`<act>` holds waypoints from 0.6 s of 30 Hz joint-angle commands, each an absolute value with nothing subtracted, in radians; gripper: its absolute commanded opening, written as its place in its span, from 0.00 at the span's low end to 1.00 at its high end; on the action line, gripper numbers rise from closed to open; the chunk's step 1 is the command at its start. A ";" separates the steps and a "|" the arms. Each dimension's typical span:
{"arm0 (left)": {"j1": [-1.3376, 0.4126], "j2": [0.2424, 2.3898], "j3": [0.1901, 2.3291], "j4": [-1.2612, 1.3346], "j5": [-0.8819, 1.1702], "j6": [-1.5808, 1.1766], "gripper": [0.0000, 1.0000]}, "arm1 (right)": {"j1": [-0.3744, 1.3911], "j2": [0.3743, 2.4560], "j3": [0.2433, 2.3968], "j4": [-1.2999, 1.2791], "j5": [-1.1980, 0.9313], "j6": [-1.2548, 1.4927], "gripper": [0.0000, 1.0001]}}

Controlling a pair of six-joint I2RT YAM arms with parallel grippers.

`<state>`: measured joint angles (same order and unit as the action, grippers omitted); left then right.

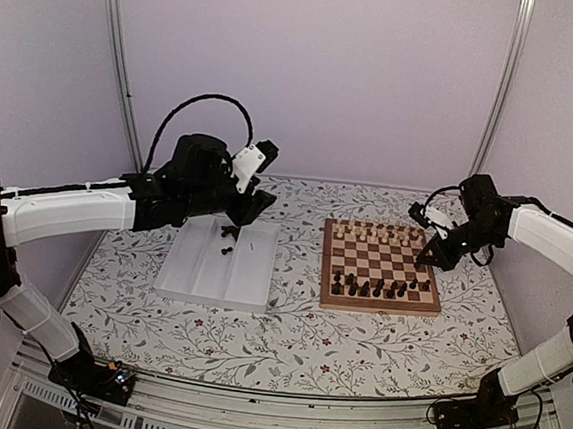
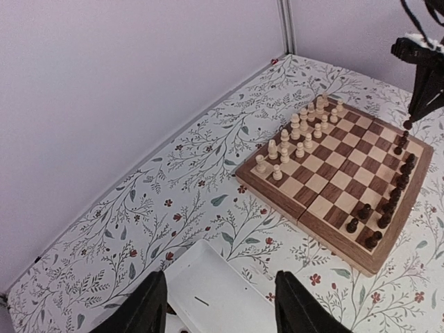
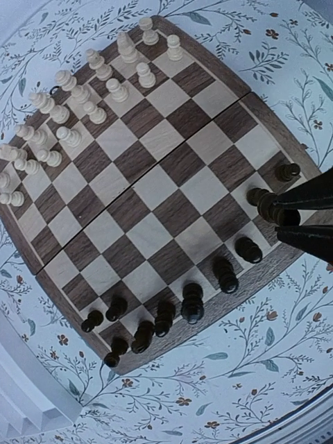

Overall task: Set up the chess pieces on the board
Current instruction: Place the chess piece on the chessboard.

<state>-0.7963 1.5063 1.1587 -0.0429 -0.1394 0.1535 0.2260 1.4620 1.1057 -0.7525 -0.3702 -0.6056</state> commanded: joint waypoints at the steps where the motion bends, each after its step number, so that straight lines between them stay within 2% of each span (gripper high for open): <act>1: -0.799 1.525 1.189 -0.046 -0.137 0.157 0.55 | 0.181 1.343 1.022 -0.778 -0.372 -0.664 0.07; 6: -0.799 1.539 1.193 -0.051 -0.132 0.153 0.55 | 0.177 1.320 0.954 -0.759 -0.388 -0.704 0.08; 18: -0.799 1.543 1.195 -0.055 -0.137 0.156 0.55 | 0.178 1.407 0.904 -0.667 -0.406 -0.710 0.08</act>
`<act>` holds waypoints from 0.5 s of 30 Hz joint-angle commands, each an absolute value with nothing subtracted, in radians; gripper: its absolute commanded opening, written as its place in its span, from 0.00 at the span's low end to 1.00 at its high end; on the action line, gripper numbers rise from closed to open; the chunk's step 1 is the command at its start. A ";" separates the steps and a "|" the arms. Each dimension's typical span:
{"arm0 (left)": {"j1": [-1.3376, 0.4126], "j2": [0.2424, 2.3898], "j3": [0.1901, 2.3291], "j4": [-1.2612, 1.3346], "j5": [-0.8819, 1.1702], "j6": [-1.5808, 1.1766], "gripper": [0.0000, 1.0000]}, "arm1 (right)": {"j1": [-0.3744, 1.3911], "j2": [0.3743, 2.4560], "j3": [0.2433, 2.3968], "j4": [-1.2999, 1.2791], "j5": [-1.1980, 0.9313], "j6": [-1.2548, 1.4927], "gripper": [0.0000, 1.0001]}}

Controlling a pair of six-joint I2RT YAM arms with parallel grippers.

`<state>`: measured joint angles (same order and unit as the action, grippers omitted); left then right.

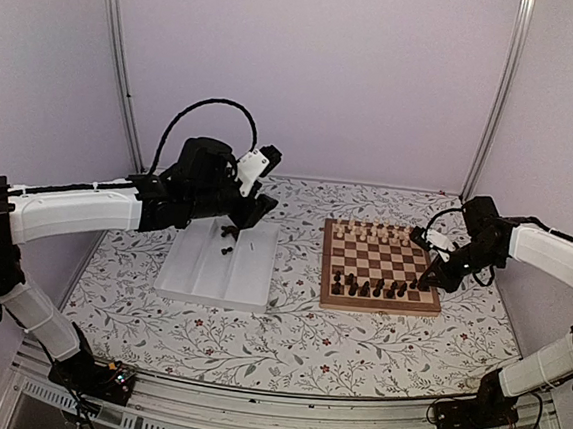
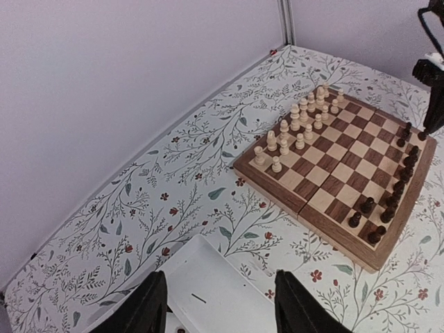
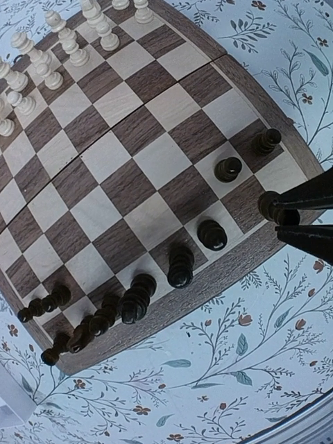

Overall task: Set up the chess pieces on the board
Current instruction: Place the chess piece on the chessboard.

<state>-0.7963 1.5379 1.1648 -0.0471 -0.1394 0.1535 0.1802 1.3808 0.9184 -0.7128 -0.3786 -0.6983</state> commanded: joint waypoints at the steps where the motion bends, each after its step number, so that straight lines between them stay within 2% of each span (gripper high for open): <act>1: -0.800 1.543 1.195 -0.055 -0.137 0.156 0.55 | 0.178 1.415 0.904 -0.663 -0.408 -0.709 0.08; 15: -0.799 1.552 1.199 -0.062 -0.136 0.159 0.55 | 0.177 1.498 0.897 -0.627 -0.404 -0.716 0.09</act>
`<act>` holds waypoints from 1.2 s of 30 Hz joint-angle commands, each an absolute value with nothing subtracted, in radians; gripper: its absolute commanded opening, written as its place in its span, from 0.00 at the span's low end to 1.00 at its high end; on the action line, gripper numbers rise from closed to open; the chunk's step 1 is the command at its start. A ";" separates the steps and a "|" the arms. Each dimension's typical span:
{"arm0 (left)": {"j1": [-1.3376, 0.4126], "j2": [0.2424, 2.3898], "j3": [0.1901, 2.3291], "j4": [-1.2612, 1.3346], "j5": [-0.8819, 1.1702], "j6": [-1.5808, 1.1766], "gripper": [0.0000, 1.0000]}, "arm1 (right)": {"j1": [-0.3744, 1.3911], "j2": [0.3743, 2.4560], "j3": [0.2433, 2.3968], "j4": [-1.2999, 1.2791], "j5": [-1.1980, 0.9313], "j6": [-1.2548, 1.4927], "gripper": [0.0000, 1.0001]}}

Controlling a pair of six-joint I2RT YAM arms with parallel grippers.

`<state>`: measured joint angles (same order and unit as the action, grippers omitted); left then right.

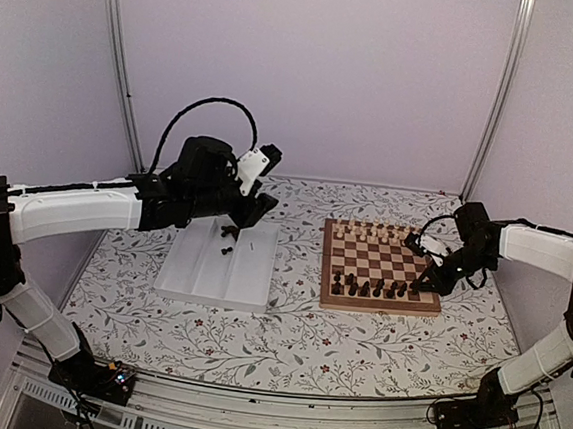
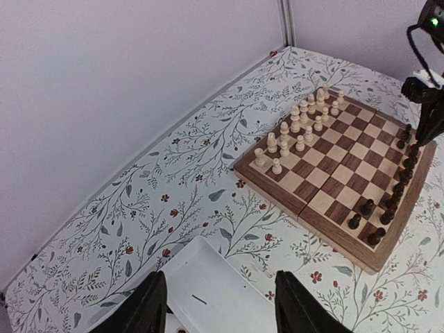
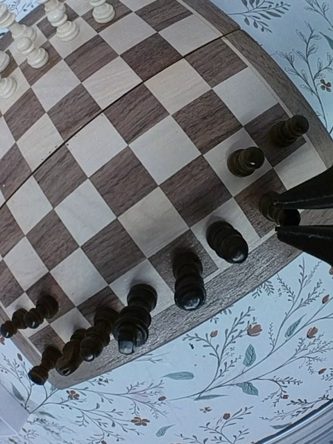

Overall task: Set up the chess pieces on the board
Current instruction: Place the chess piece on the chessboard, then pick up the chess piece from the storage box.

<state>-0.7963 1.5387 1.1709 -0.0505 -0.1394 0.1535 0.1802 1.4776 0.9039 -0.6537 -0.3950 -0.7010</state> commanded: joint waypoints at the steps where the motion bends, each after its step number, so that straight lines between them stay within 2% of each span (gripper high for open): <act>1: -0.799 1.552 1.200 -0.063 -0.136 0.159 0.55 | 0.177 1.503 0.897 -0.624 -0.403 -0.716 0.09; 12: -0.799 1.561 1.204 -0.069 -0.135 0.159 0.55 | 0.177 1.537 0.900 -0.634 -0.397 -0.719 0.12; 19: -0.799 1.572 1.212 -0.081 -0.149 0.154 0.56 | 0.178 1.520 0.942 -0.691 -0.403 -0.705 0.30; 25: -0.768 1.620 1.272 -0.167 -0.301 0.091 0.57 | 0.178 1.435 1.029 -0.799 -0.445 -0.694 0.34; 30: -0.673 1.706 1.365 -0.291 -0.296 0.011 0.51 | 0.178 1.352 0.989 -0.718 -0.516 -0.666 0.37; 33: -0.578 1.840 1.469 -0.412 -0.223 -0.054 0.42 | 0.177 1.306 0.898 -0.545 -0.551 -0.627 0.37; 36: -0.547 1.901 1.499 -0.447 -0.190 -0.062 0.40 | 0.177 1.293 0.892 -0.498 -0.557 -0.611 0.37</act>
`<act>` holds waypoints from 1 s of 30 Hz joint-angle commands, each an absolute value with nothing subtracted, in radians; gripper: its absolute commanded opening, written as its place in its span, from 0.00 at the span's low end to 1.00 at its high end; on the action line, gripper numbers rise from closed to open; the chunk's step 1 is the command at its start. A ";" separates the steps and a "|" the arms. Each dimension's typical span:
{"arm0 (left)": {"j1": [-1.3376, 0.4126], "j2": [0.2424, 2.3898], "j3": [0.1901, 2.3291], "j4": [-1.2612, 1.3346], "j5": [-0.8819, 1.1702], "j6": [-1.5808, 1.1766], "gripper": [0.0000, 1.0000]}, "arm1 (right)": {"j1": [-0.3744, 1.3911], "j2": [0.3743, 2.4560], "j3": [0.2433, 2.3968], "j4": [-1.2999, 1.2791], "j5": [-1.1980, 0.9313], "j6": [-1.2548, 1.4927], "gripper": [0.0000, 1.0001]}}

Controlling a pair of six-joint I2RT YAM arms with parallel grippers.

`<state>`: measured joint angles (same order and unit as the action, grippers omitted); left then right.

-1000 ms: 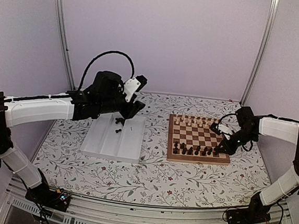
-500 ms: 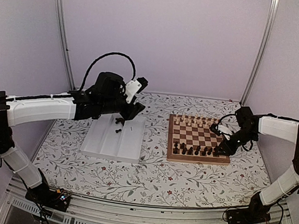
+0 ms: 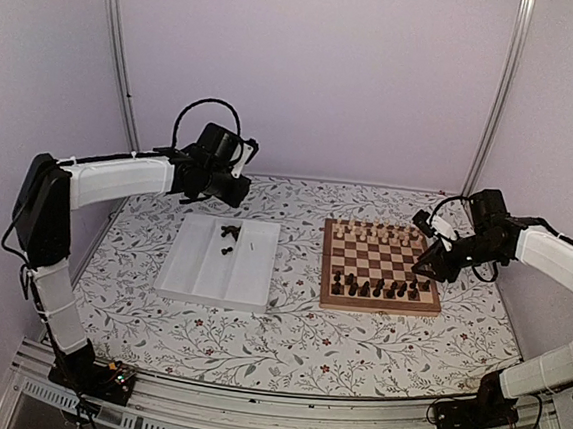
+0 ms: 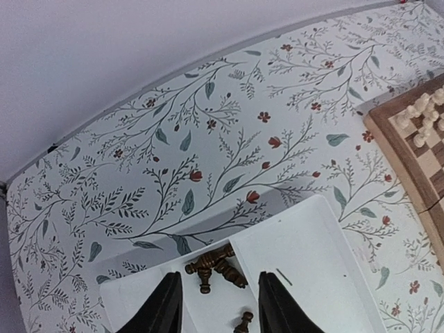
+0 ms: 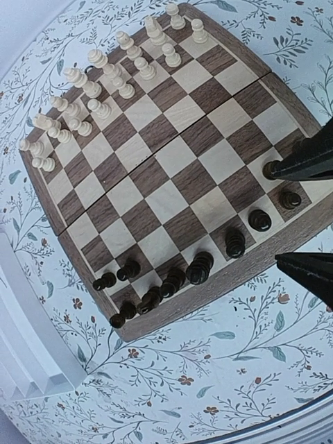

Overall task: Set up the chess pieces on the board
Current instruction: Pick up the chess piece from the storage box.

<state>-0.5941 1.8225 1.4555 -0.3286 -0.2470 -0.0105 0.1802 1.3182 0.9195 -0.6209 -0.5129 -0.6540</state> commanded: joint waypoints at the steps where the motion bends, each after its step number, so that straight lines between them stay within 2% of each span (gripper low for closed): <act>1: -0.538 1.916 1.503 -0.454 -0.176 -0.063 0.39 | 0.177 1.291 0.892 -0.491 -0.558 -0.607 0.37; 6: -0.493 1.998 1.549 -0.549 -0.125 -0.007 0.37 | 0.178 1.278 0.853 -0.484 -0.572 -0.613 0.37; 12: -0.464 2.042 1.580 -0.623 -0.046 0.088 0.44 | 0.178 1.284 0.854 -0.487 -0.579 -0.615 0.37; 30: -0.461 2.149 1.611 -0.763 0.054 0.133 0.47 | 0.177 1.296 0.853 -0.489 -0.570 -0.618 0.38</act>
<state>-0.4633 2.1159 1.5890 -0.7280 0.0181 0.1131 0.1802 1.2968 0.8623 -0.5064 -0.5598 -0.6235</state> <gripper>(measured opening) 0.472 0.376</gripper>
